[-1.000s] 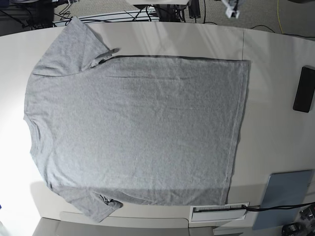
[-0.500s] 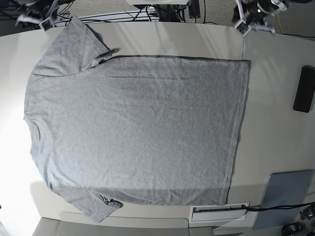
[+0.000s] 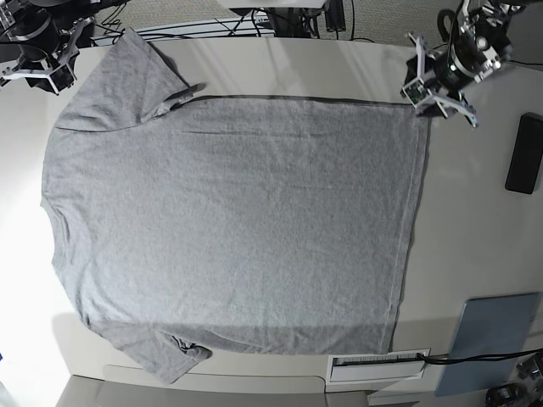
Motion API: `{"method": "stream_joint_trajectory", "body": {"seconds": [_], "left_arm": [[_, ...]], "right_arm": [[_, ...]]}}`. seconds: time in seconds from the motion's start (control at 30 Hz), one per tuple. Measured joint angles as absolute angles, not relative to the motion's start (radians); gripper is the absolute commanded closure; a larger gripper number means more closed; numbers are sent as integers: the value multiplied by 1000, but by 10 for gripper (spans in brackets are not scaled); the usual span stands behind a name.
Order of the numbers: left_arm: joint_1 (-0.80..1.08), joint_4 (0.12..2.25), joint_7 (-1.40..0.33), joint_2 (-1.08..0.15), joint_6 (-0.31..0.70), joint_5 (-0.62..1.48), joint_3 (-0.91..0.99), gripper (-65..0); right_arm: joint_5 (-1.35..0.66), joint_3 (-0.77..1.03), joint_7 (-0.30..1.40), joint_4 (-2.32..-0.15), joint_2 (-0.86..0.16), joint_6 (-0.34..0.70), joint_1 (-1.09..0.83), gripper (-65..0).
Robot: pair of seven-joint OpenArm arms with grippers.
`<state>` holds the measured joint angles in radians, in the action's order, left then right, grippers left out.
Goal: Fold the T-shirt properly
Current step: 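Grasp the hem corner of the shirt with the left gripper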
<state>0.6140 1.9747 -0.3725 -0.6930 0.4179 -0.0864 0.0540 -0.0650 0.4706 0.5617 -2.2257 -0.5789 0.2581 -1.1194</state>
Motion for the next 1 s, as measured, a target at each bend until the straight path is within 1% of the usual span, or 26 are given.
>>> {"method": "stream_joint_trajectory", "body": {"seconds": [0.2, 0.27, 0.37, 0.53, 0.8, 1.0], "left_arm": [[584, 1903, -345, -707, 435, -101, 47, -271], [581, 1888, -300, -707, 408, -161, 17, -271], [578, 1871, -289, -704, 339, -237, -49, -271], [536, 1843, -290, -704, 327, -288, -112, -271], [426, 1725, -226, -705, 292, -282, -168, -271], [361, 1645, -188, -707, 280, -268, -176, -270]], "right_arm": [[-41, 471, 569, -2226, -579, 259, -1119, -146], [-41, 471, 569, -2226, -579, 259, -1119, -146], [-41, 471, 568, -2226, -579, 258, -1119, -146], [-41, 471, 569, -2226, -579, 258, -1119, -146], [-41, 471, 569, -2226, -579, 259, -1119, -146], [-41, 471, 582, -2226, -579, 259, -1098, -146]]}}
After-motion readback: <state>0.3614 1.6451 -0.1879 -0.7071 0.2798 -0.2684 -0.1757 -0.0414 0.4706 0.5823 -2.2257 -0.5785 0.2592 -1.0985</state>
